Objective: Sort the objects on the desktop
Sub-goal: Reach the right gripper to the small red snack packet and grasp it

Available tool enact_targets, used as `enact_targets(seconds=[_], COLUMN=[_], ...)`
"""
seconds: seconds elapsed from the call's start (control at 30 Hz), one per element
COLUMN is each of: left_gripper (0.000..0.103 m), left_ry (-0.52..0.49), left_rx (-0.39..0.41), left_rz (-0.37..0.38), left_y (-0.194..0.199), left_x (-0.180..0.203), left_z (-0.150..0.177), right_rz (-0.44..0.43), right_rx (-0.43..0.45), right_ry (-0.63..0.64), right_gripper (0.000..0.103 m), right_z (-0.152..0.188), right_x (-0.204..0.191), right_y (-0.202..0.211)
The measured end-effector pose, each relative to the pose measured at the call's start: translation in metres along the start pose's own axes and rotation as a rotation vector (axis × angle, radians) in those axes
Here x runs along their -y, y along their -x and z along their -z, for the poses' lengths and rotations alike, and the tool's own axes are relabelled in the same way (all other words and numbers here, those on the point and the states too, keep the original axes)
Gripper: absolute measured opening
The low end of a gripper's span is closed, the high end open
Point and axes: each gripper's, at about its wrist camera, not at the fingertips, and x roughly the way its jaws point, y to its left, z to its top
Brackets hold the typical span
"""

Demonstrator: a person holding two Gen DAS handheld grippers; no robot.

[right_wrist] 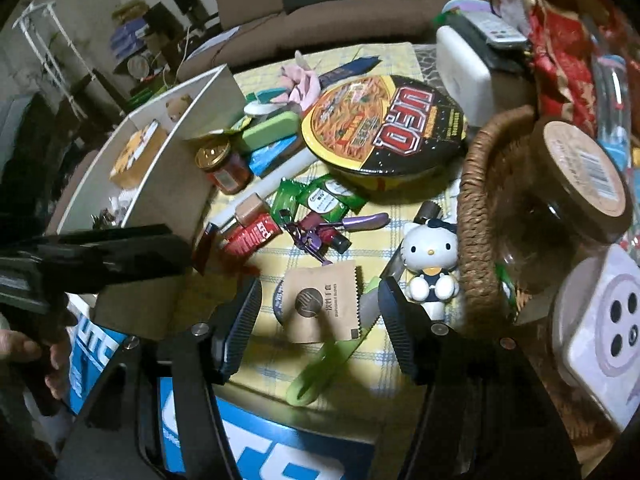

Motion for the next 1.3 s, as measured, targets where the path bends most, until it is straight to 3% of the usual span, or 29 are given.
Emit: enact_targets(seconds=[0.1, 0.17, 0.33, 0.47, 0.73, 0.8, 0.83, 0.87, 0.93, 0.97, 1.17, 1.3], left_gripper=[0.089, 0.088, 0.088, 0.088, 0.088, 0.088, 0.088, 0.088, 0.088, 0.088, 0.088, 0.088], left_ry=[-0.104, -0.146, -0.039, 0.029, 0.107, 0.112, 0.11, 0.108, 0.097, 0.089, 0.014, -0.063], left_rx=[-0.033, -0.003, 0.113, 0.16, 0.177, 0.175, 0.172, 0.17, 0.164, 0.16, 0.131, 0.064], left_rz=[-0.088, -0.13, -0.06, -0.028, 0.011, 0.018, 0.019, 0.021, 0.025, 0.025, -0.003, -0.08], left_y=[-0.004, 0.007, 0.057, 0.086, 0.099, 0.097, 0.096, 0.096, 0.096, 0.096, 0.087, 0.065], left_x=[0.009, 0.01, -0.017, -0.043, -0.082, -0.085, -0.085, -0.085, -0.082, -0.08, -0.058, -0.037], left_z=[0.003, 0.003, -0.003, 0.002, 0.016, 0.018, 0.019, 0.02, 0.021, 0.021, 0.016, 0.003], right_rz=[-0.025, -0.02, -0.079, -0.038, 0.117, 0.142, 0.144, 0.139, 0.126, 0.113, -0.04, -0.14], right_rx=[-0.027, -0.039, -0.069, -0.129, -0.329, -0.358, -0.36, -0.349, -0.34, -0.33, -0.183, -0.103], right_ry=[0.033, 0.076, 0.15, 0.268, 0.427, 0.435, 0.443, 0.452, 0.443, 0.427, 0.235, 0.11], right_gripper=[0.055, 0.048, 0.041, 0.041, 0.035, 0.024, 0.024, 0.016, 0.015, 0.006, 0.006, 0.006], right_z=[0.004, 0.004, -0.006, -0.02, -0.016, -0.01, -0.007, -0.006, -0.005, -0.006, -0.018, -0.025], right_x=[-0.001, -0.008, -0.038, -0.071, -0.111, -0.113, -0.114, -0.115, -0.115, -0.113, -0.08, -0.051], right_y=[-0.008, -0.012, -0.03, -0.057, -0.116, -0.124, -0.126, -0.125, -0.121, -0.117, -0.054, -0.024])
